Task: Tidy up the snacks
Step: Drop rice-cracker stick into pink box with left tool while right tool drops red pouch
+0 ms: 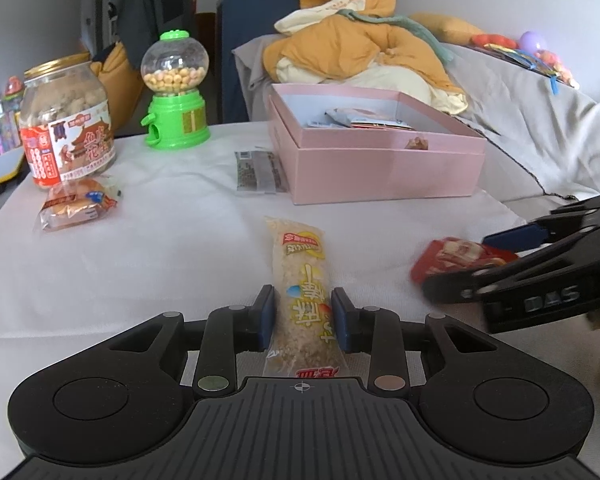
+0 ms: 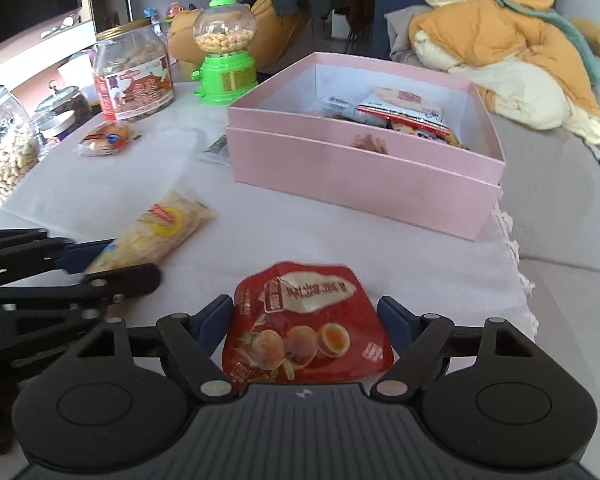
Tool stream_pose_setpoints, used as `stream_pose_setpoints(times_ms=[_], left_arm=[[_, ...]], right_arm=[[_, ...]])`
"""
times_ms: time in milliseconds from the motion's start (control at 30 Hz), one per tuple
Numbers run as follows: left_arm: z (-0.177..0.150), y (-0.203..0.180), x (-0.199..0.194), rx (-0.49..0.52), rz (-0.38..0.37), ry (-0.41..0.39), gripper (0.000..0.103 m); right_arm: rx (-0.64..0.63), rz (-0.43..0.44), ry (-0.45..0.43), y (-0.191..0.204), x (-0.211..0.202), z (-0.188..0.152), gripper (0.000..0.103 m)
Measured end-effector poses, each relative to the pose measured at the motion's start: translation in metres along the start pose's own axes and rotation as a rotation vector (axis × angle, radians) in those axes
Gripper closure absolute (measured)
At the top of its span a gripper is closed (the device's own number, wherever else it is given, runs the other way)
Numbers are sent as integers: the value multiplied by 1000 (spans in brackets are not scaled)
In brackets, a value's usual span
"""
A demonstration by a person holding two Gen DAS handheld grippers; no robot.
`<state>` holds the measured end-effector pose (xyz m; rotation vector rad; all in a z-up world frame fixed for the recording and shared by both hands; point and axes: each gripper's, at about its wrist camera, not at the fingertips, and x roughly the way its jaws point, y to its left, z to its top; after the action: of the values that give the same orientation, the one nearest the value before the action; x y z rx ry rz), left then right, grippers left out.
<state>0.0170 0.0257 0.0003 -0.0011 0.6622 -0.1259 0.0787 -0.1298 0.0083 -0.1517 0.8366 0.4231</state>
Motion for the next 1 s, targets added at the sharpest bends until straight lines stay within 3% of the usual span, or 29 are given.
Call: stream_pose_setpoints(times_ms=[233, 333, 433, 700, 767, 867, 933, 1000], left_arm=[[2, -2, -5, 4, 3, 2, 69], [11, -3, -14, -22, -30, -38, 69], [39, -6, -24, -9, -40, -108, 69], [158, -29, -18, 6, -95, -307, 69], [182, -32, 0, -49, -130, -286, 69], [201, -26, 46, -170, -181, -178, 68], [200, -27, 76, -162, -117, -99, 70], [194, -28, 84, -124, -78, -114, 70]], right_arm=[[41, 36, -31, -13, -34, -1, 25], [22, 19, -51, -13, -44, -3, 25], [3, -2, -50, -13, -46, -6, 25], [24, 3, -17, -15, -34, -10, 25], [25, 2, -8, -15, -32, -10, 25], [15, 10, 4, -16, -31, -14, 25], [5, 4, 9, -16, -29, -16, 25], [8, 8, 16, -18, -25, -16, 25]])
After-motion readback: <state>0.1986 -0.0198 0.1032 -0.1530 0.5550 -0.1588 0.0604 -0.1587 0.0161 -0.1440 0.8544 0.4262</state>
